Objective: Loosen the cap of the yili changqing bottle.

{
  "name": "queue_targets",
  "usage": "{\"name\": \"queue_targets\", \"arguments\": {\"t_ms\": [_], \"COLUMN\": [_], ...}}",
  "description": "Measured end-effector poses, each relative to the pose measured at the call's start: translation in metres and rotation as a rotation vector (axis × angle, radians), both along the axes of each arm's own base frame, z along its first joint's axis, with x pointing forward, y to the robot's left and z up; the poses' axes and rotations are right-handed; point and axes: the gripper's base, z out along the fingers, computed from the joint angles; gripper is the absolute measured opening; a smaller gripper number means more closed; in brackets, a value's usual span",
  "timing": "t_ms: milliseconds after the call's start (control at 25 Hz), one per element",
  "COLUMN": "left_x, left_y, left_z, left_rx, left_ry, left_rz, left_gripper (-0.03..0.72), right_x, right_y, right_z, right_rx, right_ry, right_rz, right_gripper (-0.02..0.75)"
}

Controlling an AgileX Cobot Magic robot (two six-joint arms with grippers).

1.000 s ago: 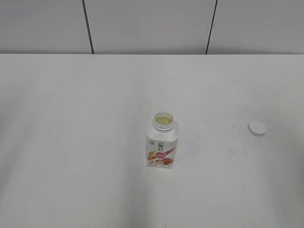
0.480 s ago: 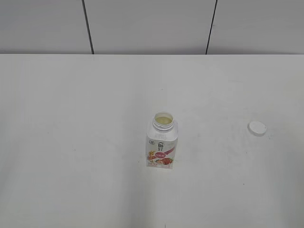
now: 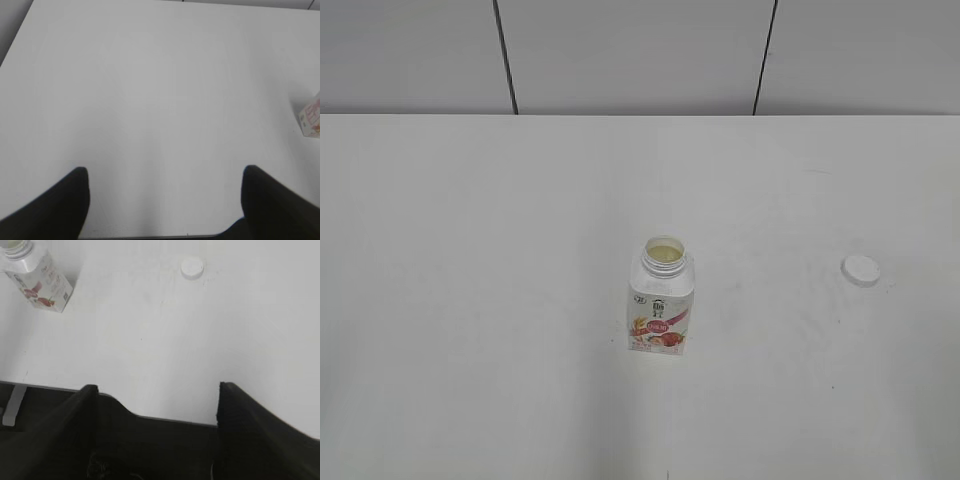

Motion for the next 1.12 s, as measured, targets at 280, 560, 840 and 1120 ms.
{"name": "queue_targets", "arguments": {"t_ms": [280, 560, 840, 1120], "left_x": [-0.001, 0.004, 0.012, 0.017], "left_y": [0.0, -0.001, -0.004, -0.013], "left_z": [-0.003, -0.012, -0.011, -0.014], "left_rx": [0.004, 0.012, 0.042, 0.104], "left_ry": [0.0, 0.031, -0.045, -0.074], "left_rz": [-0.007, -0.009, -0.062, -0.196], "left_gripper": [0.565, 0.565, 0.565, 0.565], "right_x": [-0.022, -0.022, -0.014, -0.014], "right_y": [-0.002, -0.003, -0.004, -0.004], "right_z": [-0.001, -0.001, -0.006, -0.006], "right_rx": [-0.008, -0.018, -0.022, -0.023], "right_ry": [-0.158, -0.17, -0.193, -0.196], "right_rz": [0.012, 0.005, -0.01, -0.012], "right_gripper": [0.577, 0.577, 0.577, 0.577]}}
